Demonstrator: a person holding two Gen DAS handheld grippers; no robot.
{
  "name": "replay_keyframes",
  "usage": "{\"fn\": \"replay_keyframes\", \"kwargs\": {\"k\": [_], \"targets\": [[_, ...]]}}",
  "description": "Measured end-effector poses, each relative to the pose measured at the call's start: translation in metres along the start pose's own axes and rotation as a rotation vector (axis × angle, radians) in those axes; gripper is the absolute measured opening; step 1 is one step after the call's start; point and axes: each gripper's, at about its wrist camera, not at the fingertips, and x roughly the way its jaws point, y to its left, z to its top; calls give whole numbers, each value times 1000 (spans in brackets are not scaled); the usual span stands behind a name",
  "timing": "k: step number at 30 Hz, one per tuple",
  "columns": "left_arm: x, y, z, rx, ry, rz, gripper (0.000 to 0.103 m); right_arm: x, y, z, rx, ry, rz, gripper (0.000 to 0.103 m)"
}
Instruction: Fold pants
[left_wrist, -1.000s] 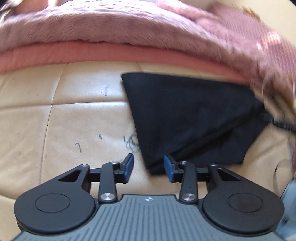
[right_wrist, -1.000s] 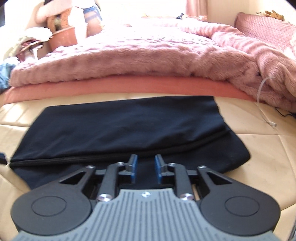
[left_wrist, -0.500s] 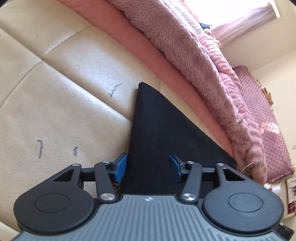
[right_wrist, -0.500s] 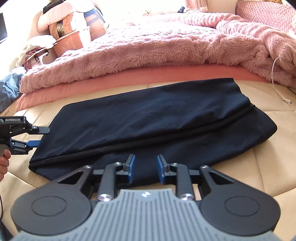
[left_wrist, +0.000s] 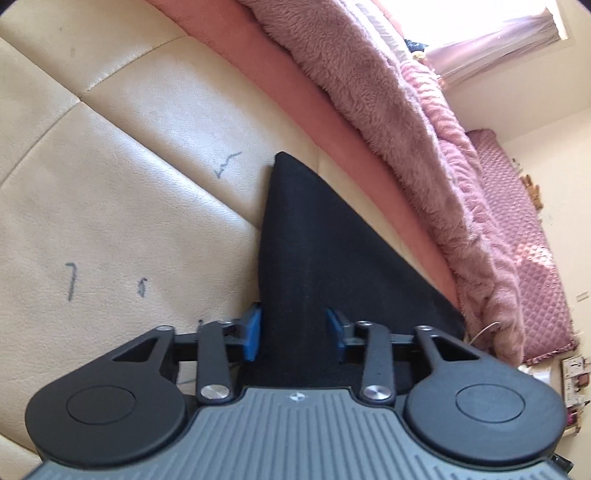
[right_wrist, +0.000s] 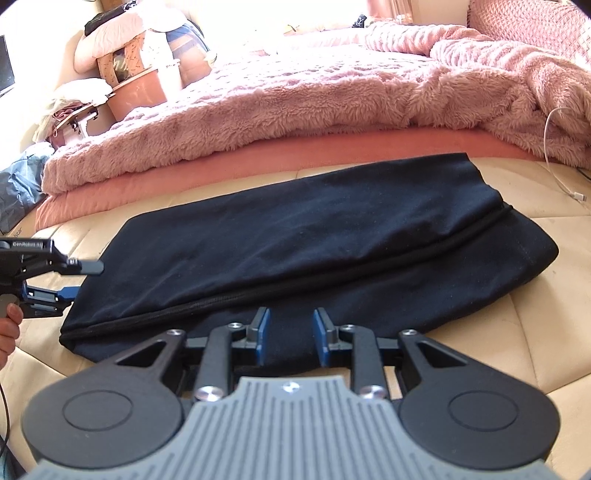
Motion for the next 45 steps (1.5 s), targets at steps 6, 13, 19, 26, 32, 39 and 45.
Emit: {"fn": "replay_keyframes", "kwargs": {"k": [6, 13, 19, 26, 32, 39, 45], "targets": [[-6, -9, -9, 8, -53, 47, 11, 3, 3, -1, 1, 19, -10, 22], [-31, -12, -10, 32, -80, 85, 10, -1, 6, 0, -19, 37, -20, 22], [-79, 19, -4, -16, -97, 112, 10, -3, 31, -3, -74, 55, 52, 22], [-114, 49, 9, -68, -140, 132, 10, 24, 88, 13, -187, 71, 121, 2], [-114, 49, 12, -72, -146, 92, 10, 74, 133, 43, -232, 68, 155, 0], [-123, 38, 19, -39, -155, 31, 10, 136, 147, 79, -216, 59, 134, 0], [-129, 15, 25, 0, -170, -19, 10, 168, 153, 89, -229, 66, 140, 0]]}}
